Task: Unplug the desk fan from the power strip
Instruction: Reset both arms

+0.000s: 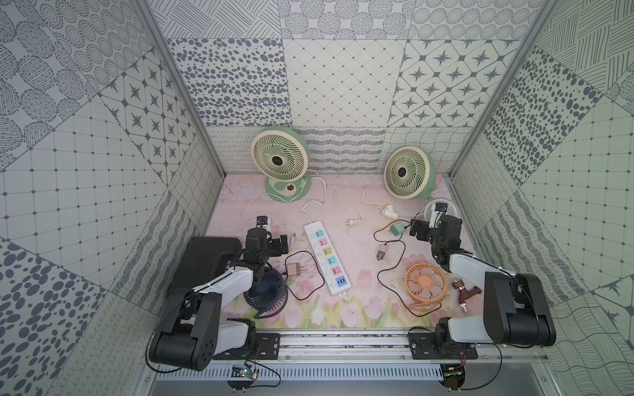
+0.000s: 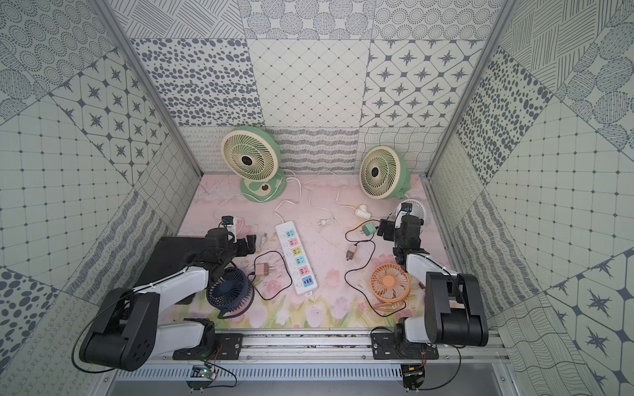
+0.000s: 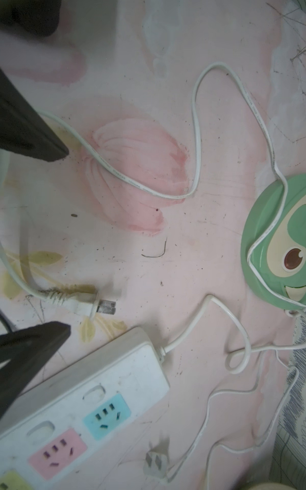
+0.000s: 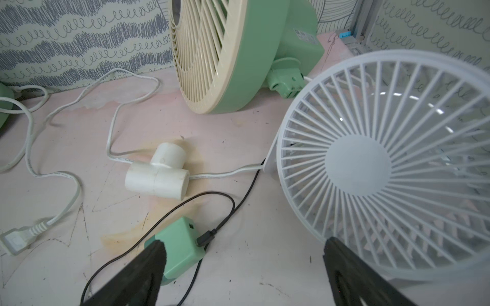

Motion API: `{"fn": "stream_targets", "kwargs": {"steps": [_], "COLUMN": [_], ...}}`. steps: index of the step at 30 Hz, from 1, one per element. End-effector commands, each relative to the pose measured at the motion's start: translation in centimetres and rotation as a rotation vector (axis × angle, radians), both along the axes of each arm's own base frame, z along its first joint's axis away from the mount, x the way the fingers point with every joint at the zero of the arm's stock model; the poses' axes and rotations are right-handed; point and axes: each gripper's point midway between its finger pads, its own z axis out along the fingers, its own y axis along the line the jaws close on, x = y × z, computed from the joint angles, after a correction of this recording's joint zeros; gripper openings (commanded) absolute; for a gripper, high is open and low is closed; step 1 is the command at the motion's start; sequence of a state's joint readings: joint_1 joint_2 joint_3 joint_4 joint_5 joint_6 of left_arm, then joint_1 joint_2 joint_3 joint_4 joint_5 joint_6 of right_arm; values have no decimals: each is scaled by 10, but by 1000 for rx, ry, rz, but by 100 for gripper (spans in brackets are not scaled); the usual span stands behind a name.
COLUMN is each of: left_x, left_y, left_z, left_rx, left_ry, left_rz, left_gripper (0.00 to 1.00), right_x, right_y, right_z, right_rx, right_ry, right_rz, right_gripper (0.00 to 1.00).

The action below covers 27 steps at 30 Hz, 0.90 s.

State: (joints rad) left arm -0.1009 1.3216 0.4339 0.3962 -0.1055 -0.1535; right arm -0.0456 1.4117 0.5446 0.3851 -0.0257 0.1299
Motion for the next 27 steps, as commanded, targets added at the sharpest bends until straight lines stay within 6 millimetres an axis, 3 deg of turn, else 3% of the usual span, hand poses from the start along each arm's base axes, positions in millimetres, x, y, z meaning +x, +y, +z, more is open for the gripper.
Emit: {"fn": "stream_targets", "kwargs": {"steps": [1, 9, 15, 27], "left_x": [25, 27, 34, 37], "left_y": [-1, -9, 0, 5], "left_z": [23, 11, -2, -3], "left_rx": [70, 96, 58, 38], "left_ry": [-174, -228, -194, -175], "left_rz": [-54, -116, -87, -73], "left_gripper": [99, 99, 99, 99], "right_x": [9, 13, 3, 6], "right_y": [1, 13, 19, 25], "right_z": [13, 5, -3, -7], "right_rx": [-27, -20, -51, -82], "right_ry": [-113, -129, -191, -177], "right_rz": [24, 88, 102, 116], "right_gripper": [97, 97, 97, 97]}}
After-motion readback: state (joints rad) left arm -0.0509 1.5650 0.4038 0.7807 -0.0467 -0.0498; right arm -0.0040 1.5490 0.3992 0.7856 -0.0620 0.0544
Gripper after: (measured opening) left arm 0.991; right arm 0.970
